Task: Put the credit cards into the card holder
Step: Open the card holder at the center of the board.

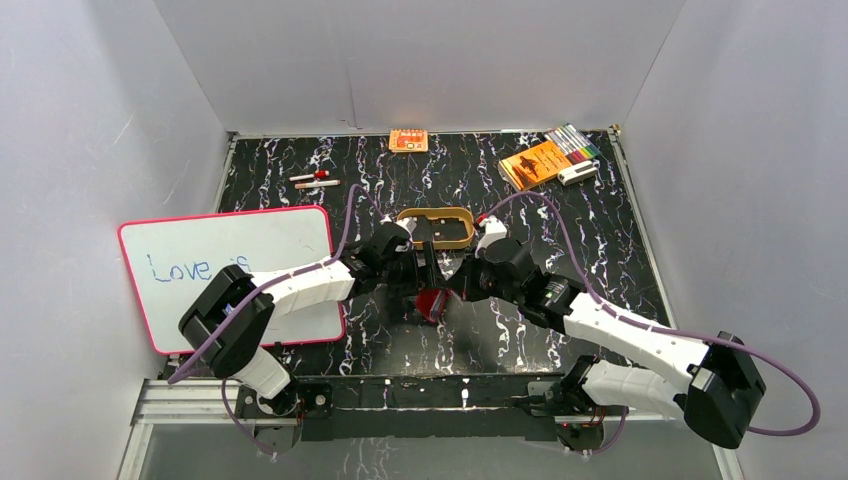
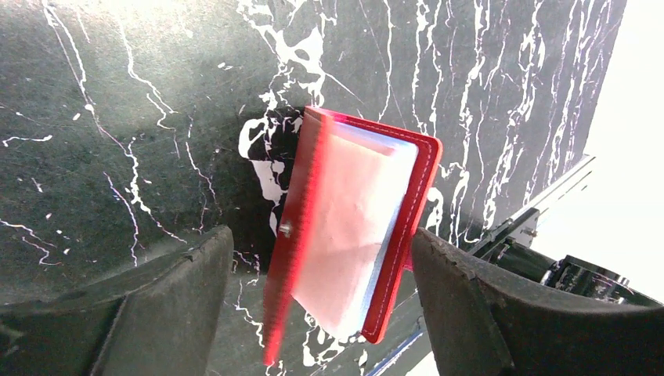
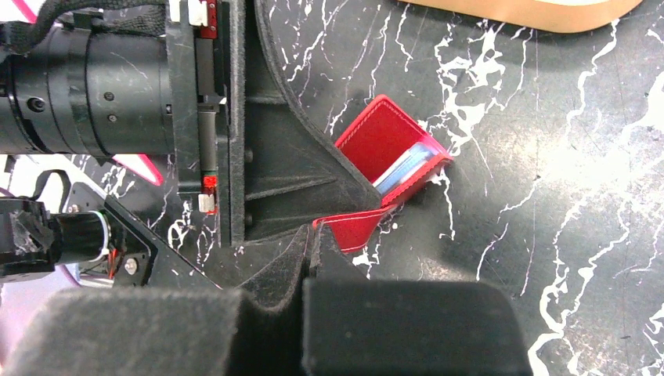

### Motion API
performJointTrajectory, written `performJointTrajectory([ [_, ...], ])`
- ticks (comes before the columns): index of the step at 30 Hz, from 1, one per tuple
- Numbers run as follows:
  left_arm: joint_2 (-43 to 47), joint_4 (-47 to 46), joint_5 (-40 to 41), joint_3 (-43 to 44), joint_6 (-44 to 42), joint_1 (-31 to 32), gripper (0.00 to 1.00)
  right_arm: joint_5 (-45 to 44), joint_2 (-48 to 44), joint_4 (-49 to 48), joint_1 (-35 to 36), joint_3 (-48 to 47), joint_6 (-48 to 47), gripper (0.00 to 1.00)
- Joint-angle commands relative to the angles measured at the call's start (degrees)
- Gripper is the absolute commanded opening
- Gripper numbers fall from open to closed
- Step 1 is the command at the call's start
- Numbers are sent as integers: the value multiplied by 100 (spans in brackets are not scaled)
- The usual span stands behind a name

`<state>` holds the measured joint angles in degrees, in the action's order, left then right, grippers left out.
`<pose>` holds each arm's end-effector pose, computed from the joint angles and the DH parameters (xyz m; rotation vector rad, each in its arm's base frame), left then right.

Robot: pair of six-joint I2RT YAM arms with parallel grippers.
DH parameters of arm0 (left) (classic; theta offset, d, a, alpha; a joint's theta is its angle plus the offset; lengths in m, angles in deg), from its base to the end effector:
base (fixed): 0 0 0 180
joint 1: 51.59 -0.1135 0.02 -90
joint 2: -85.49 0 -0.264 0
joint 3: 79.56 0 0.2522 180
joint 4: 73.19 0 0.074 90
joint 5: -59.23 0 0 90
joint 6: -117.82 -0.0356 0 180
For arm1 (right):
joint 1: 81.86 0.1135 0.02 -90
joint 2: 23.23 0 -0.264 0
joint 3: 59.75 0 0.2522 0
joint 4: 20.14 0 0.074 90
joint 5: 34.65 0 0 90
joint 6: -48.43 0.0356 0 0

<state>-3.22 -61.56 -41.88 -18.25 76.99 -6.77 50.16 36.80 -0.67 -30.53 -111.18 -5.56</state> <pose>0.2240 -0.2322 0.1928 0.0207 2.4768 -1.0266 0.1488 0.1807 0.2530 -0.2306 2.1569 0.8273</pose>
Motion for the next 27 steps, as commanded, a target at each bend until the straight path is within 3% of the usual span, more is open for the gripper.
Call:
performJointTrajectory([
  [1, 138, 178, 196, -18, -40, -16, 78, -7, -40, -256, -42, -81, 9, 0],
  [6, 112, 388, 468, -105, -82, -17, 62, -85, -126, -282, -37, 14, 61, 0],
  [13, 109, 659, 875, -143, -217, -17, 28, -475, -193, 194, -41, 71, -54, 0],
  [16, 131, 603, 860, -233, -185, -17, 20, -693, -254, 349, -39, 199, -13, 0],
  [20, 187, 470, 799, -323, -157, -16, 20, -819, -322, 434, -39, 445, 91, 0],
  [27, 214, 43, 453, -465, -168, -17, 41, -1372, -425, 1162, -41, 523, 468, 0],
])
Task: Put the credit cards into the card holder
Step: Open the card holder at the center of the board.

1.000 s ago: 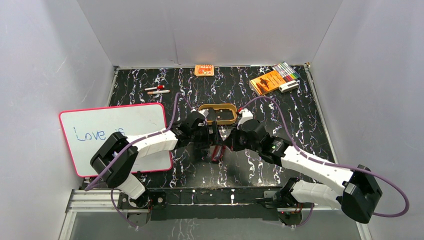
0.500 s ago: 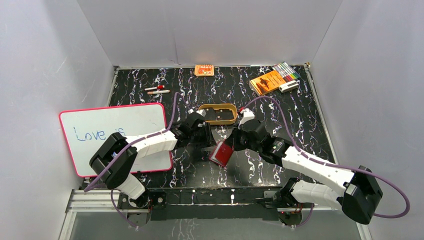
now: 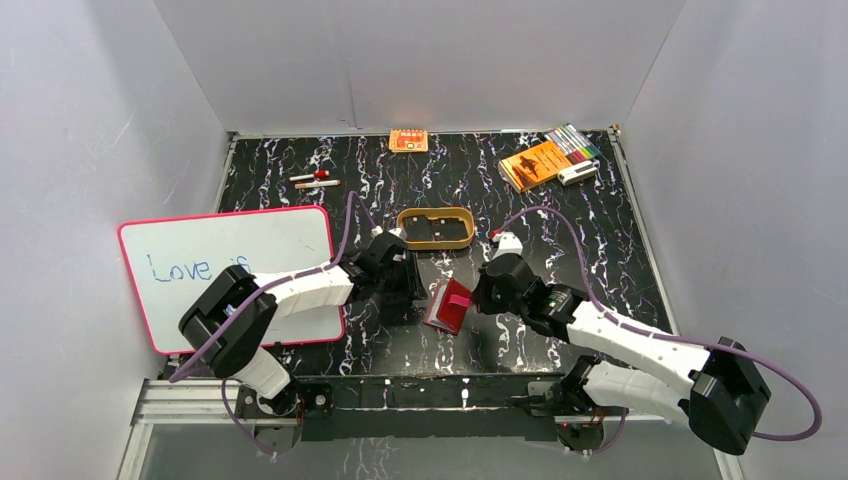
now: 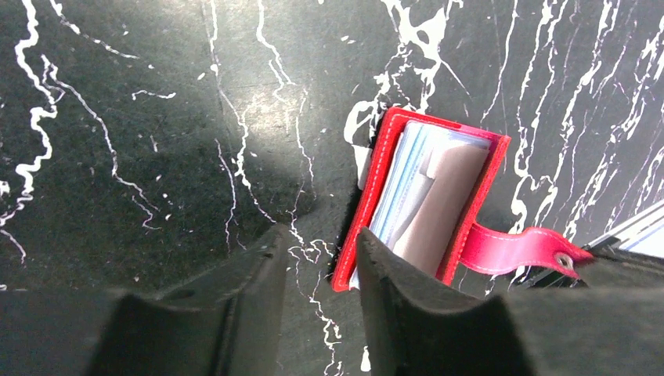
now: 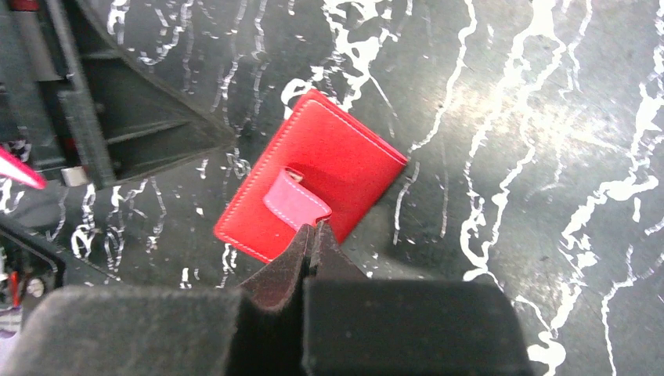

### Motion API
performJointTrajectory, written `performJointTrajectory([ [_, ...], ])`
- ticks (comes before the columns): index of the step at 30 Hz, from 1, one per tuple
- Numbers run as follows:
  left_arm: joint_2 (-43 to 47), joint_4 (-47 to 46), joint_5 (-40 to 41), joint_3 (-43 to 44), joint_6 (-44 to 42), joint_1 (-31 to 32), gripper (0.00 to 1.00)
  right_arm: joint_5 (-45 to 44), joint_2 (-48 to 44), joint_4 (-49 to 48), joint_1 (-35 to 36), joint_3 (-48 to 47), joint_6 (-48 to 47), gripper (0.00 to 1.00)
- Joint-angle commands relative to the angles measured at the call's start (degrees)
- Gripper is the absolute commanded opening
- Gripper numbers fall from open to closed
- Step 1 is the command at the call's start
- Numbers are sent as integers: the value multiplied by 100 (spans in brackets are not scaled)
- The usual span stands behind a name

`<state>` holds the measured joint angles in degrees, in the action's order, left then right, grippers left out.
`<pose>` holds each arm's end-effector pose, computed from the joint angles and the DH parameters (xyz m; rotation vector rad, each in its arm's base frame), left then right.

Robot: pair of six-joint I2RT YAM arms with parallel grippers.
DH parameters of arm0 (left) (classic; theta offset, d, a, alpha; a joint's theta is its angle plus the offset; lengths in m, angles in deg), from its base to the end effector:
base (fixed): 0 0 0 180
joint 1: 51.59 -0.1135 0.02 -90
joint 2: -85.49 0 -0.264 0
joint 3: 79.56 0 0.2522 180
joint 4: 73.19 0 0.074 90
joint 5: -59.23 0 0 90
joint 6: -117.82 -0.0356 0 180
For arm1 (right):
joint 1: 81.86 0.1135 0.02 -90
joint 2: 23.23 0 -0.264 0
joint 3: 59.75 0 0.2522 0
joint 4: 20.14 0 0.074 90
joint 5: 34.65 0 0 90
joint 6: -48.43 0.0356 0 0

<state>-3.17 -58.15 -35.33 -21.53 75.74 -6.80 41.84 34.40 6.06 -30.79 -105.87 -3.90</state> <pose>0.2161 -0.2185 0.1706 -0.0282 2.5413 -0.8189 0.1395 0.1595 0.2197 -0.1337 2.2692 0.5868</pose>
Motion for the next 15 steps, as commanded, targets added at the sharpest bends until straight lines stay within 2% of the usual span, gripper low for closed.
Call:
performJointTrajectory([
  [1, 232, -359, -230, -157, -41, -15, 44, -651, -204, 675, -13, -22, 386, 0],
  [9, 281, -418, -230, -88, -79, -15, 51, -1554, 122, 2369, -14, -400, 1251, 0],
  [15, 355, -572, -356, -75, -87, -15, 60, -1567, 405, 2561, -10, -256, 1662, 0],
])
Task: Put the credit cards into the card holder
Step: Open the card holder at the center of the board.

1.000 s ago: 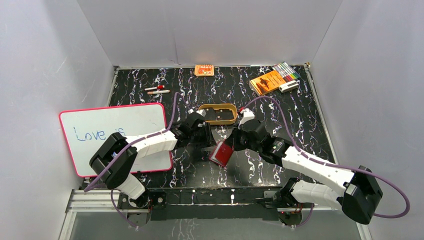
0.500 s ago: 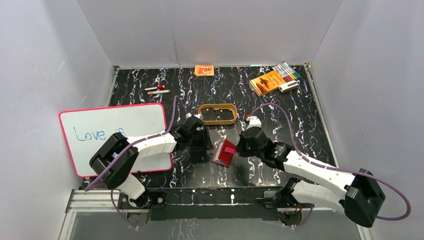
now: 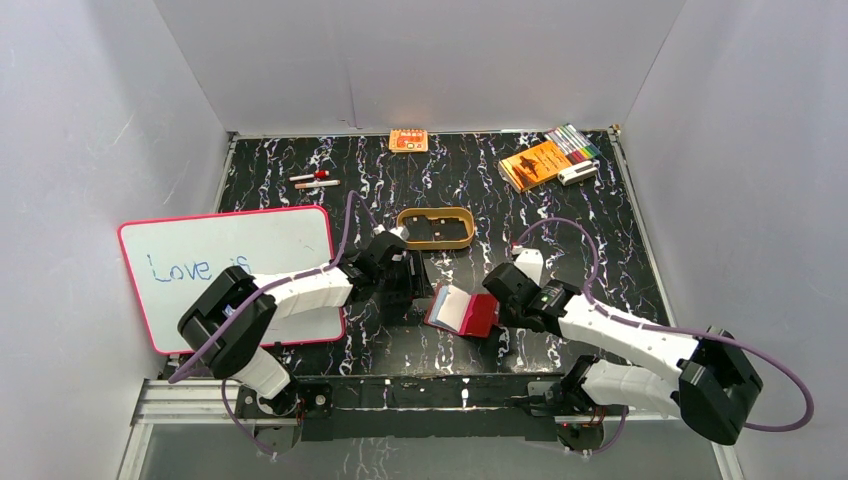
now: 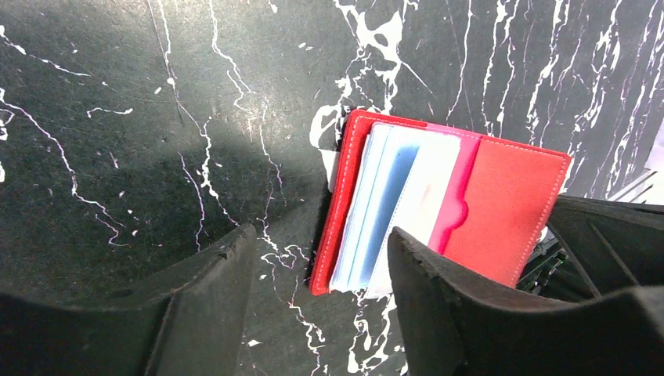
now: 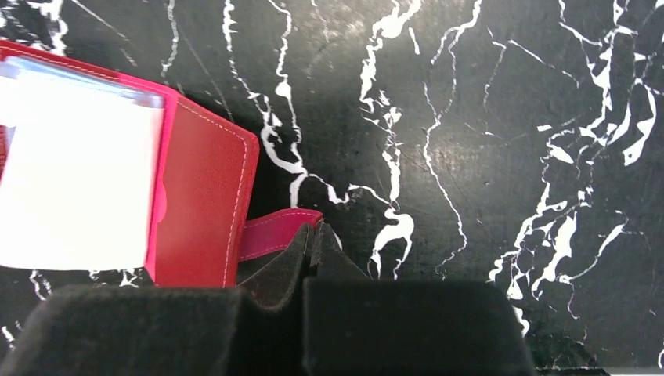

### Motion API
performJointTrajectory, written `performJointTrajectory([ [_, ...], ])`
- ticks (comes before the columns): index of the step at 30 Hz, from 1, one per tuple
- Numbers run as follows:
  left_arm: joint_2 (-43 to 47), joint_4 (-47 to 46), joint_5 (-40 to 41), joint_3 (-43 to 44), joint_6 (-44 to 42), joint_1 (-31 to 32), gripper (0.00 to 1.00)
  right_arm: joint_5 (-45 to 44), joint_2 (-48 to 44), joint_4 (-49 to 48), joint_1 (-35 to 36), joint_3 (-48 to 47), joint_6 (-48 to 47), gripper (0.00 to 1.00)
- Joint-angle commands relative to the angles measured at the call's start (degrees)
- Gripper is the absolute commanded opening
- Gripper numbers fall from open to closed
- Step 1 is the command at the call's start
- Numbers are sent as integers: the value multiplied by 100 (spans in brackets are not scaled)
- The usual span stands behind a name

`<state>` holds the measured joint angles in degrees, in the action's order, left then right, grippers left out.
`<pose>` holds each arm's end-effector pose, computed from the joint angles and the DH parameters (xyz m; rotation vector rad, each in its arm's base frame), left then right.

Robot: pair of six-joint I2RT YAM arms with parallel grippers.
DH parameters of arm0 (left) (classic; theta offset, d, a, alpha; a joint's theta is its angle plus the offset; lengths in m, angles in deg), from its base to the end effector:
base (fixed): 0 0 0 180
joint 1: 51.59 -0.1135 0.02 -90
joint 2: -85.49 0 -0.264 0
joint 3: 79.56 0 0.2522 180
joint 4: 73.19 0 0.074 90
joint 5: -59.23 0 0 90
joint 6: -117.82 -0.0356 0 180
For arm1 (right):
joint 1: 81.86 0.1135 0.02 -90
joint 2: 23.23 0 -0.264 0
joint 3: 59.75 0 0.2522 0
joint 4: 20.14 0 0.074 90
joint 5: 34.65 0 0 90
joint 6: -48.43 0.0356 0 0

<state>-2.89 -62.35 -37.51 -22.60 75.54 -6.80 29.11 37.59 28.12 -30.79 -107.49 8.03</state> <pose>0.2161 -0.2204 0.1724 0.0012 2.4986 -0.9002 0.1302 0.1362 0.1940 0.1157 2.4779 0.1185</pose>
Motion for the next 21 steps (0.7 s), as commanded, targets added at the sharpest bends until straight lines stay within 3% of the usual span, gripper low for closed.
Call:
performJointTrajectory([
  [1, 356, -210, -209, 24, -69, -15, 62, -259, 122, 317, -13, -57, 508, 0],
  [11, 245, -863, -1186, 95, -194, -14, 70, 123, 584, -352, -215, 430, 669, 0],
  [21, -615, -853, -1725, 596, -400, 288, 67, 188, 546, -427, -315, 647, 726, 0],
])
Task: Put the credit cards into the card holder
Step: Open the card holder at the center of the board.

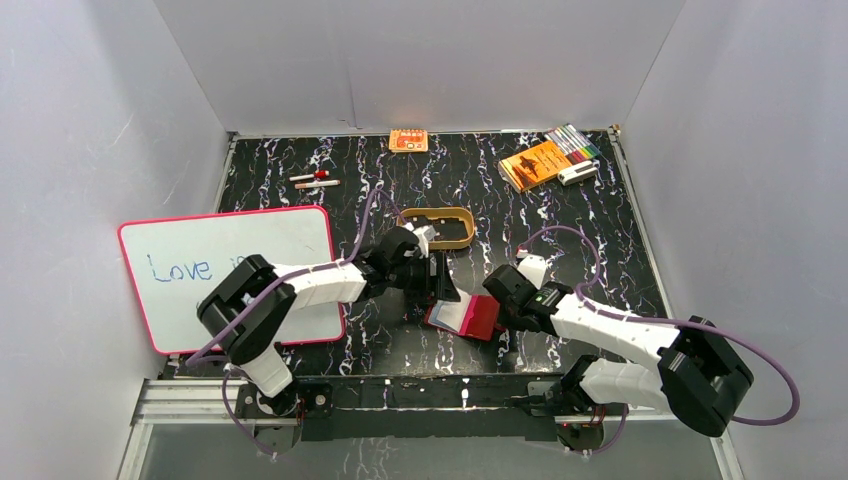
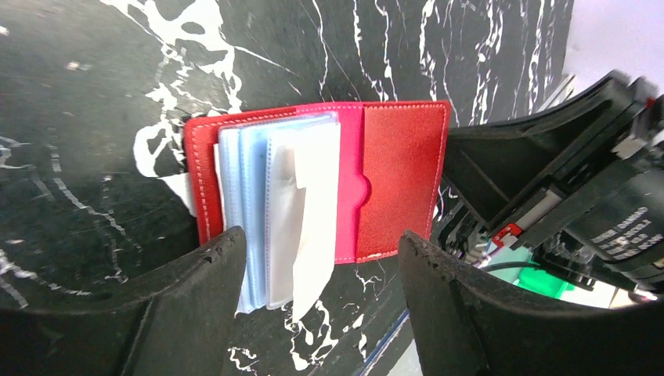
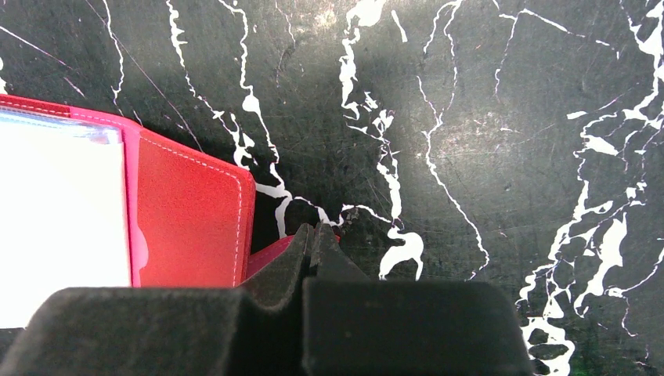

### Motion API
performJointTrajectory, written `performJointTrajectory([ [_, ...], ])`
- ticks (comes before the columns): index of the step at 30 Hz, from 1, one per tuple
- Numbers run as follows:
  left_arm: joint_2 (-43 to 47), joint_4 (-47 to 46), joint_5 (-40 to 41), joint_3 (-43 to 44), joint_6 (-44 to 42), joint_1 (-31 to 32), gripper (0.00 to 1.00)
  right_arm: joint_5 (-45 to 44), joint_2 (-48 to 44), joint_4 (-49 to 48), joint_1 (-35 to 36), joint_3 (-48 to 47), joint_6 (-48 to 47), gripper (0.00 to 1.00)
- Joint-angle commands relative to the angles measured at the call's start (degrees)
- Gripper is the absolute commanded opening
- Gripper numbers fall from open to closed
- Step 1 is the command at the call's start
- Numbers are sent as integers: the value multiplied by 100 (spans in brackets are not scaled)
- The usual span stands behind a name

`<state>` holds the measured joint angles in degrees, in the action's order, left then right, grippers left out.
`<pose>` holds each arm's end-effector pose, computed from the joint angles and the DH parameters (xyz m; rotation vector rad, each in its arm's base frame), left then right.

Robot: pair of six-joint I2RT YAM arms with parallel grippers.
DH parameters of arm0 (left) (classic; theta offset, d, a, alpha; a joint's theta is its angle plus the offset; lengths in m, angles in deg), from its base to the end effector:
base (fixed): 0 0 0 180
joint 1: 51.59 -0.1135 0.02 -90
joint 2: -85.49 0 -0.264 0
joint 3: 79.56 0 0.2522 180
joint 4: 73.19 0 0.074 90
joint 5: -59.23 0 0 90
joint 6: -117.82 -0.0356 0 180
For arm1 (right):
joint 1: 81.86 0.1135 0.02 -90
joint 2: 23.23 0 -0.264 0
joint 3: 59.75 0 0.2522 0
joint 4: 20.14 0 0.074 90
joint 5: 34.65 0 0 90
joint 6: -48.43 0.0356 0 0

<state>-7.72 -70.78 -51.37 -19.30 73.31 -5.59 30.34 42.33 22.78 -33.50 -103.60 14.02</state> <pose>0.2230 -0.2489 0.1778 0.2401 2.4407 -1.2131 0.1379 0.1325 0.1645 0.2856 2.5172 0.1029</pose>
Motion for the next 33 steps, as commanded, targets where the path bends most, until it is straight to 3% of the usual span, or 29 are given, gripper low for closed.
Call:
performJointTrajectory([
  [1, -176, -9, -324, 290, -180, 186, 67, 60, 65, 125, -46, 243, 127, 0],
  [4, -293, -16, -317, 323, -182, 221, 64, 57, 29, 216, -48, 187, 121, 2],
  [10, -501, 51, -103, 291, -222, 217, 53, -4, -286, 533, -48, -34, 15, 31],
  [16, -532, 115, 81, 267, -176, 217, 50, -191, -745, 1199, -46, -585, -101, 47],
  [20, -510, 146, 110, 272, -181, 222, 49, -84, -1092, 1490, -46, -1287, -540, 49],
  [23, -490, 151, 136, 272, -179, 217, 49, 391, -1402, 993, -46, -1485, -1074, 48],
  [27, -466, 135, 159, 241, -144, 222, 49, 1362, -1245, 88, -46, -1421, -1433, 44],
  [33, -293, 144, 220, 154, -124, 220, 49, 1824, -584, -709, -114, -681, -1180, 39],
])
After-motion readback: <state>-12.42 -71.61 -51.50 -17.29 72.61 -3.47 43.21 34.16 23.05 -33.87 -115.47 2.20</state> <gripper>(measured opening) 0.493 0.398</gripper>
